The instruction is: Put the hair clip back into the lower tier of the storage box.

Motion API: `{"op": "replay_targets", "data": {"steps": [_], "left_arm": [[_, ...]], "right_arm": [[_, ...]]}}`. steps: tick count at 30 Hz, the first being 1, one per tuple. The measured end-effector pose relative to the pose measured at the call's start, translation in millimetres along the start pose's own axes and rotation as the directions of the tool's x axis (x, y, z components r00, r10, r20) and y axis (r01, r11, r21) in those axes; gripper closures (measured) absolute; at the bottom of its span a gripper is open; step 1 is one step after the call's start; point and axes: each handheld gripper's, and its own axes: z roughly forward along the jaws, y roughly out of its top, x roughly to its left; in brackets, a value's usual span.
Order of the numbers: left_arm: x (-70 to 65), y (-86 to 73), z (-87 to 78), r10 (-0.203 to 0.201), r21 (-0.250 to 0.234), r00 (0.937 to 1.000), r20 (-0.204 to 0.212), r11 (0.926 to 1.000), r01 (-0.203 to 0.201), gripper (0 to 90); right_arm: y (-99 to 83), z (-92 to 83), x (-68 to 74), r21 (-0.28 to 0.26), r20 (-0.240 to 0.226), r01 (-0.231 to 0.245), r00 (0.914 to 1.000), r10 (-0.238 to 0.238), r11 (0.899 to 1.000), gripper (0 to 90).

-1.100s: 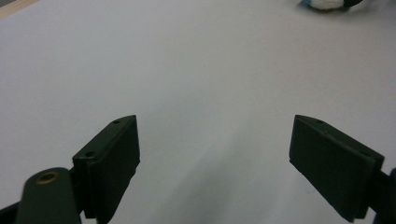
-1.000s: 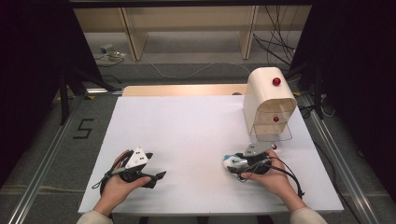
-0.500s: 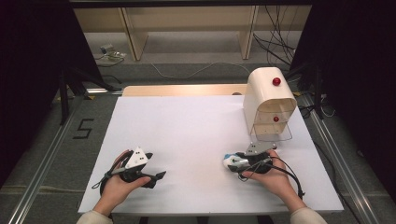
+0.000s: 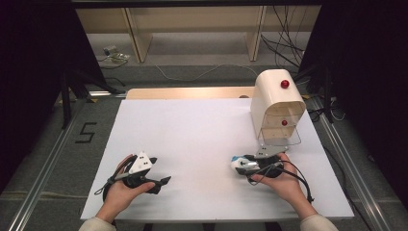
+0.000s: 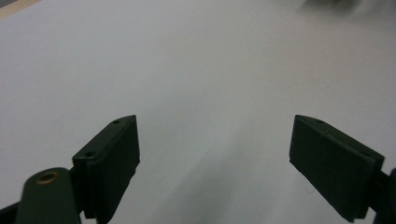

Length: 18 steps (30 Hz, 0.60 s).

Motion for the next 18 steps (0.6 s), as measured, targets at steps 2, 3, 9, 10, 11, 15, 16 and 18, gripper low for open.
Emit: {"op": "replay_targets", "data": {"steps": [2, 3, 9, 10, 11, 15, 16, 18], "left_arm": [[-0.1, 0.0, 0.0, 0.000, -0.003, 1.0000, -0.001, 1.0000, 0.000, 16.2], [-0.2, -0.1, 0.1, 0.000, -0.003, 1.0000, -0.001, 1.0000, 0.000, 16.2], [-0.3, -0.2, 0.3, -0.001, -0.003, 1.0000, -0.001, 1.0000, 0.001, 16.2], [-0.3, -0.3, 0.4, -0.001, -0.003, 1.0000, -0.001, 1.0000, 0.001, 16.2], [-0.4, -0.3, 0.4, -0.001, -0.003, 1.0000, -0.001, 1.0000, 0.001, 16.2], [-0.4, -0.3, 0.4, 0.001, 0.001, 1.0000, 0.001, 1.0000, -0.001, 16.2], [-0.4, -0.3, 0.4, 0.001, 0.001, 1.0000, 0.001, 1.0000, -0.001, 16.2], [-0.3, -0.3, 0.5, 0.001, 0.000, 1.0000, -0.001, 1.0000, -0.001, 16.2]], "right_arm": [[0.7, -1.2, -0.4, -0.008, 0.004, 0.003, 1.0000, -0.003, 1.000, 40.1], [1.1, -2.0, -0.4, -0.010, 0.005, 0.002, 1.0000, -0.002, 1.000, 40.1], [3.6, -6.4, -0.7, -0.027, 0.014, 0.001, 0.9999, -0.001, 1.000, 40.0], [3.9, -6.9, -0.9, -0.031, 0.014, 0.003, 0.9999, -0.002, 1.000, 40.1], [4.1, -7.5, -1.1, -0.034, 0.016, 0.003, 0.9999, -0.002, 0.999, 40.1], [5.4, -9.9, -1.2, -0.039, 0.021, -0.002, 0.9998, 0.003, 0.999, 40.1], [5.9, -10.7, -1.6, -0.039, 0.021, 0.000, 0.9998, 0.001, 0.999, 40.1], [6.7, -12.3, -2.0, -0.045, 0.025, 0.001, 0.9997, 0.000, 0.999, 40.0]]}}
